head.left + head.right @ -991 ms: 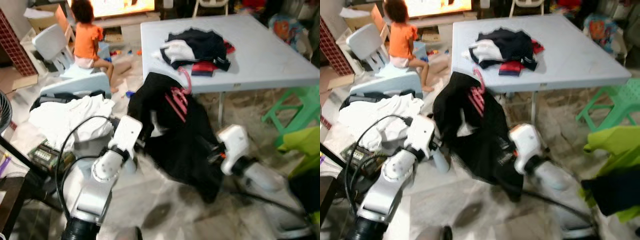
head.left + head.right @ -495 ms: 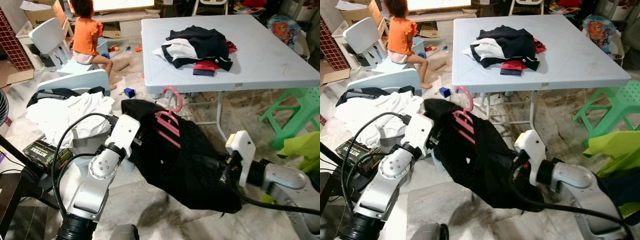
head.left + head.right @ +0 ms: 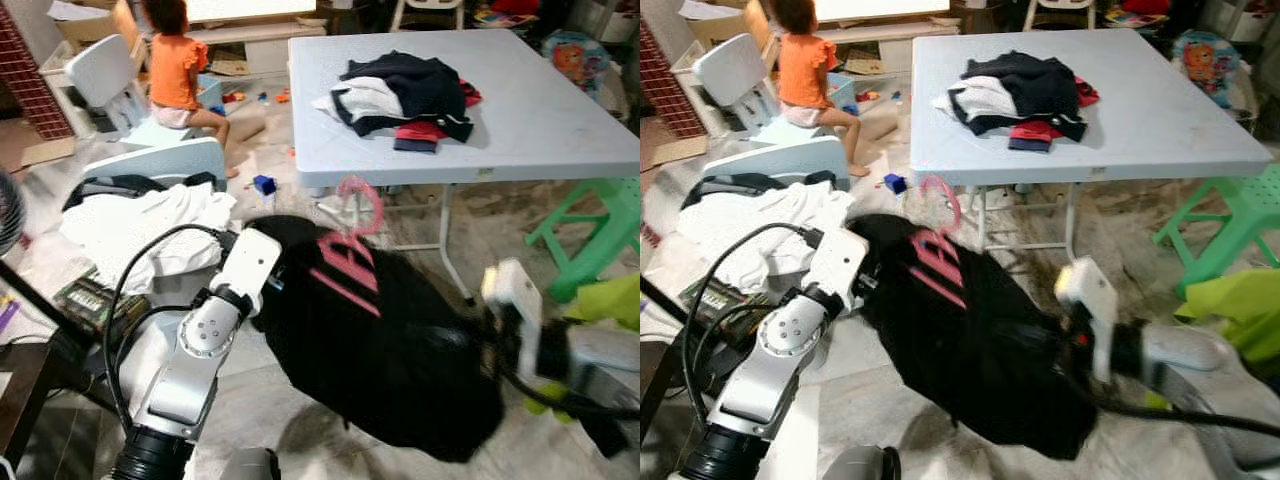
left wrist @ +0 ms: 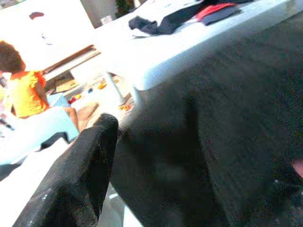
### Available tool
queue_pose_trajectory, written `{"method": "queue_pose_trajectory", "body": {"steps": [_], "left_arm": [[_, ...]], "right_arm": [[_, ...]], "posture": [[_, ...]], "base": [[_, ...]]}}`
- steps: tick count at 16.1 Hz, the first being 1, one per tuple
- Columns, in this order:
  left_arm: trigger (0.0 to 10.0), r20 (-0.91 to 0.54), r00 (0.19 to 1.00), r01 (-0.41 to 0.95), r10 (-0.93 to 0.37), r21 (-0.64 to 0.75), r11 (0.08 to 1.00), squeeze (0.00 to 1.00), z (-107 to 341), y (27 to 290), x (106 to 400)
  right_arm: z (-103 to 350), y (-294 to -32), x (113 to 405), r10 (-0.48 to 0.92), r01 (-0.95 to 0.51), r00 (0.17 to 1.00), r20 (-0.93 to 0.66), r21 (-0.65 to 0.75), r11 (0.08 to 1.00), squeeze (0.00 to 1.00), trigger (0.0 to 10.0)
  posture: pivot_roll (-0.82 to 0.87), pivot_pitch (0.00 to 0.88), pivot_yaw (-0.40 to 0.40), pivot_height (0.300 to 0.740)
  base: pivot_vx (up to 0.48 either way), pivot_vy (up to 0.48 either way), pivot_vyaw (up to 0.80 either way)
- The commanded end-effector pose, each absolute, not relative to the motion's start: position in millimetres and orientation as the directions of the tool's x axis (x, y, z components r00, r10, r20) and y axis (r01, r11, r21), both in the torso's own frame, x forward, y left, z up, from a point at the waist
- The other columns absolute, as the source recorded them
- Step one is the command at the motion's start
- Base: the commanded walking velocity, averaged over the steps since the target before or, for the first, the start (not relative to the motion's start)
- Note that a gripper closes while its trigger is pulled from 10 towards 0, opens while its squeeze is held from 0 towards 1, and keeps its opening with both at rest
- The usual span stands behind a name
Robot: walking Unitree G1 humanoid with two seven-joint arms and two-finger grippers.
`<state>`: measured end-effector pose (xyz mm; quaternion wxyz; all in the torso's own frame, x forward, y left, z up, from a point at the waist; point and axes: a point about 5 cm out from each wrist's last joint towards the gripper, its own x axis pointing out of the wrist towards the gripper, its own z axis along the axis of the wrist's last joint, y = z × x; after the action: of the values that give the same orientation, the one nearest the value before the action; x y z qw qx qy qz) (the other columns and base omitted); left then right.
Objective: Hang hanger
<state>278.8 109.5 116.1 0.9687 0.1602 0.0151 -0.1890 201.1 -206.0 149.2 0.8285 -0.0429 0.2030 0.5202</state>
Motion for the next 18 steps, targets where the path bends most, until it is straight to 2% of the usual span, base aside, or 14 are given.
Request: {"method": "queue_pose_trajectory", "body": {"steps": [1, 7, 9, 10, 11, 14, 16, 18], "left_arm": [[10.0, -0.099, 0.931, 0.365, -0.352, 0.324, 0.873, 0.00, 115.0, 113.8, 280.1], [10.0, -0.100, 0.934, 0.357, -0.344, 0.338, 0.871, 0.00, 115.7, 119.5, 282.4], [10.0, -0.098, 0.933, 0.357, -0.345, 0.339, 0.870, 0.00, 116.2, 119.7, 283.8], [10.0, -0.099, 0.931, 0.364, -0.352, 0.341, 0.867, 0.00, 116.0, 117.4, 284.0], [10.0, -0.099, 0.930, 0.366, -0.355, 0.341, 0.866, 0.00, 116.0, 116.6, 283.8], [10.0, -0.103, 0.927, 0.373, -0.360, 0.338, 0.864, 0.00, 116.1, 117.8, 282.4], [10.0, -0.103, 0.934, 0.357, -0.343, 0.343, 0.869, 0.00, 116.3, 124.2, 283.0], [10.0, -0.101, 0.935, 0.353, -0.340, 0.345, 0.870, 0.00, 116.7, 125.0, 284.2]], "right_arm": [[153.5, -208.9, 198.1, 0.858, -0.896, 0.348, -0.377, 0.136, 0.423, 0.00, 10.0], [152.3, -235.6, 192.8, 0.829, -0.871, 0.357, -0.430, 0.168, 0.462, 0.00, 10.0], [145.7, -246.3, 195.6, 0.780, -0.851, 0.409, -0.474, 0.112, 0.514, 0.00, 10.0], [146.4, -240.2, 203.4, 0.782, -0.832, 0.461, -0.420, 0.102, 0.545, 0.00, 10.0], [146.5, -238.1, 205.5, 0.779, -0.826, 0.474, -0.410, 0.098, 0.554, 0.00, 10.0], [146.1, -230.2, 203.6, 0.803, -0.845, 0.447, -0.394, 0.109, 0.523, 0.00, 10.0], [138.8, -241.2, 200.8, 0.777, -0.847, 0.434, -0.456, 0.087, 0.524, 0.00, 10.0], [136.0, -251.2, 205.3, 0.727, -0.833, 0.467, -0.503, 0.025, 0.552, 0.00, 10.0]], "posture": [[-0.04, 0.010, 0.021, 0.740], [-0.04, 0.006, 0.027, 0.740], [-0.04, 0.006, 0.028, 0.740], [-0.04, 0.007, 0.029, 0.740], [-0.04, 0.007, 0.029, 0.740], [-0.04, 0.008, 0.027, 0.740], [-0.03, 0.009, 0.025, 0.740], [-0.04, 0.011, 0.024, 0.740]], "base": [[0.000, 0.000, 0.00], [0.000, 0.000, 0.00], [0.000, 0.000, 0.00], [0.000, 0.000, 0.00], [0.000, 0.000, 0.00], [0.000, 0.000, 0.00], [0.000, 0.000, 0.00], [0.000, 0.000, 0.00]]}}
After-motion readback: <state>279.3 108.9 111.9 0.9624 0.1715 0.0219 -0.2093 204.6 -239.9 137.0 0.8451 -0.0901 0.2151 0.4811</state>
